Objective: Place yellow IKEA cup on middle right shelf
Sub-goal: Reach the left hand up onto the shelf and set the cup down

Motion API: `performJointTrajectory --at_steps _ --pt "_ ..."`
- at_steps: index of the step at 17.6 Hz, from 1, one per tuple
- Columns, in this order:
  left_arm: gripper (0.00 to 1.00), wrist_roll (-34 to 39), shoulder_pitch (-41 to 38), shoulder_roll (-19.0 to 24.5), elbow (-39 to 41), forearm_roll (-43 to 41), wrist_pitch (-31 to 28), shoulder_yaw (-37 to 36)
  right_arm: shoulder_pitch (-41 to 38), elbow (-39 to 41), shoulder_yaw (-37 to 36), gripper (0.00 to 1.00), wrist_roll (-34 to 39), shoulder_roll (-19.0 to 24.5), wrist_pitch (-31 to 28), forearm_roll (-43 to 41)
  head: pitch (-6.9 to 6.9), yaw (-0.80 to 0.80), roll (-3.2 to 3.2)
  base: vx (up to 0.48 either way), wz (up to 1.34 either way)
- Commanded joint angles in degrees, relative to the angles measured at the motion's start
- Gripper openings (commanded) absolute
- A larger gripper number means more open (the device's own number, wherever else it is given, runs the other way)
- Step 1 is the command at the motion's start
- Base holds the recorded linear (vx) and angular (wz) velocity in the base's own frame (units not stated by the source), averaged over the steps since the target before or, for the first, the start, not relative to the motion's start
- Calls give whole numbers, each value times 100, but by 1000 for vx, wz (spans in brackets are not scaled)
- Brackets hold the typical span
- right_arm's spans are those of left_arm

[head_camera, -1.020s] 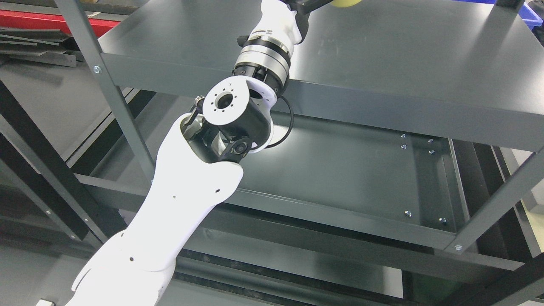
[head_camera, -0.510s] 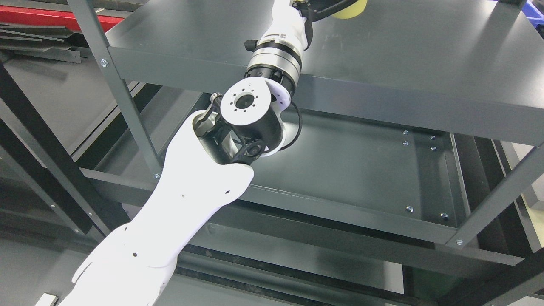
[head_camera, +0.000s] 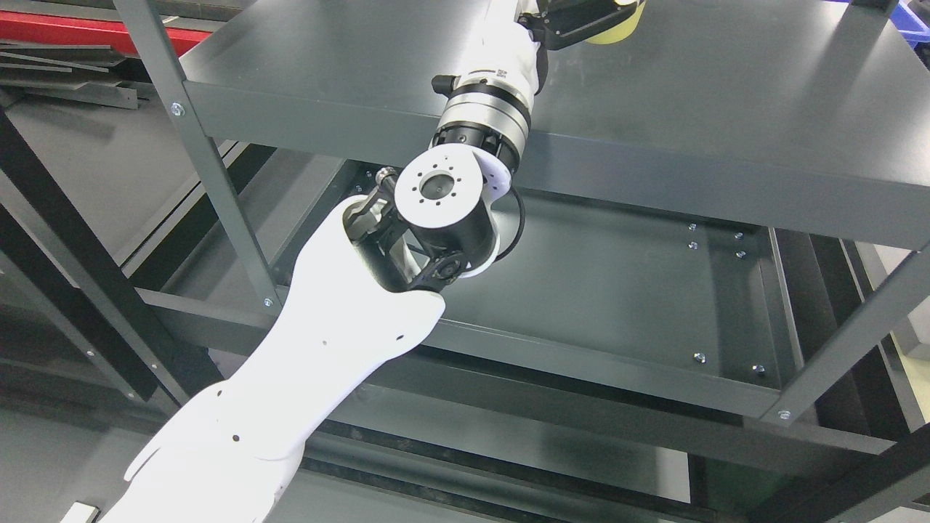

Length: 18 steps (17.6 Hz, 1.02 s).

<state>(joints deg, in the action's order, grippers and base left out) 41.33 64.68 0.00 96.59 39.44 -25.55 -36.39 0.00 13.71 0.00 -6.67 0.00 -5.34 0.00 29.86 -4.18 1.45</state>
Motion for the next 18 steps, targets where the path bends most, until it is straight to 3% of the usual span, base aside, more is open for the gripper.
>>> performJointTrajectory --at_steps 1,9,18 --pt "71 -20 -43 100 0 -262 -3 -141 -79 0 97 99 -1 -100 -2 -141 0 0 0 0 0" --pt "89 -73 -79 100 0 -271 6 0 -79 0 97 99 -1 -100 -2 -141 0 0 0 0 0" --pt "99 -99 -166 100 105 -297 251 377 -79 0 97 99 -1 -100 -2 -141 0 0 0 0 0"
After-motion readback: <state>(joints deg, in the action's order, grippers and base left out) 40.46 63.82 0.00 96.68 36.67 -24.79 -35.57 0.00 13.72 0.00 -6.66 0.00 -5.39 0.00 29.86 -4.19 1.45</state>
